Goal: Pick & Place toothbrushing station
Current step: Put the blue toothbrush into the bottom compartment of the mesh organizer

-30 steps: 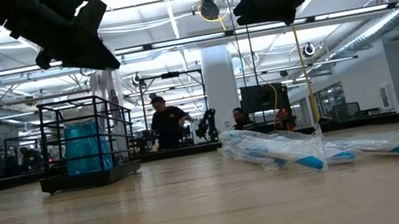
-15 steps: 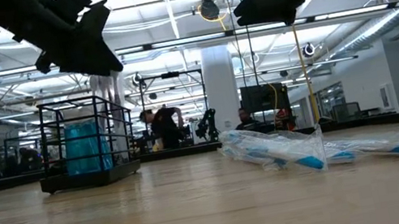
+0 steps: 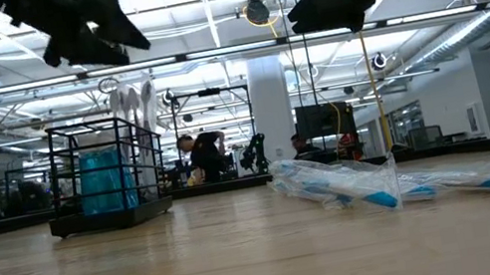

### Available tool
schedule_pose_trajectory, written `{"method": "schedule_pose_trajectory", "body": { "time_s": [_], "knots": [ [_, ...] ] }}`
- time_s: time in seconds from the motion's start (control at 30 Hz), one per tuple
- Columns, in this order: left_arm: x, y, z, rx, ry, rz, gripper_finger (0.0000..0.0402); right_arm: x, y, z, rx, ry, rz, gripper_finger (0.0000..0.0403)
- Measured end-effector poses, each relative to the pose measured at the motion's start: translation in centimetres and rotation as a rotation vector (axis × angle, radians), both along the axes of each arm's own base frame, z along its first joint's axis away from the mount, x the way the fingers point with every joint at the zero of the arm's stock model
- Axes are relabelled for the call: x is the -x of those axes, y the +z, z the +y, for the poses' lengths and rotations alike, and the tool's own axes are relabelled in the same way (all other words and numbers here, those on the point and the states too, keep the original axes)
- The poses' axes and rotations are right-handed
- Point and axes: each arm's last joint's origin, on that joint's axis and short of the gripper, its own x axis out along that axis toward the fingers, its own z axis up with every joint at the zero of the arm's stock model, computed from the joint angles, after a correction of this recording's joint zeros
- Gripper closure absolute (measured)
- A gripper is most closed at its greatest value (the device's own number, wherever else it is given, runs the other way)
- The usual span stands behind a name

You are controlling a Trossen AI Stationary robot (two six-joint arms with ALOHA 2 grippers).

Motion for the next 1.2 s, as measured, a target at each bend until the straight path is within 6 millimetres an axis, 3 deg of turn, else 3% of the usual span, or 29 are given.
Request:
{"method": "schedule_pose_trajectory", "body": {
  "time_s": [0.17, 0.4, 0.6, 0.7, 0.83, 1.0, 1.2],
  "knots": [
    [1.5, 2.0, -0.5, 0.029, -0.055, -0.105, 0.0105, -0.1, -0.2, 0.4, -0.106, 0.105, -0.008, 0.0237],
    [2.5, 2.8, -1.9, 0.057, -0.131, -0.154, 0.0105, -0.6, -2.9, 2.3, -0.188, 0.304, 0.048, 0.0242],
    [2.6, 2.8, -2.0, 0.029, -0.122, -0.145, 0.0105, -1.6, -3.6, 6.5, -0.093, 0.179, 0.286, 0.0242],
    [2.5, 2.9, -1.7, 0.025, -0.106, -0.149, 0.0105, -2.4, -3.9, 8.8, -0.1, 0.132, 0.415, 0.0241],
    [2.4, 2.9, -1.3, 0.02, -0.087, -0.145, 0.0105, -4.0, -5.7, 10.7, -0.153, 0.065, 0.557, 0.0242],
    [2.3, 2.8, -1.1, 0.025, -0.077, -0.148, 0.0105, -6.0, -8.7, 11.0, -0.239, -0.05, 0.626, 0.0249],
    [2.2, 2.6, -1.3, 0.035, -0.099, -0.14, 0.0105, -6.7, -11.8, 10.5, -0.294, -0.161, 0.697, 0.0255]
  ]
}}
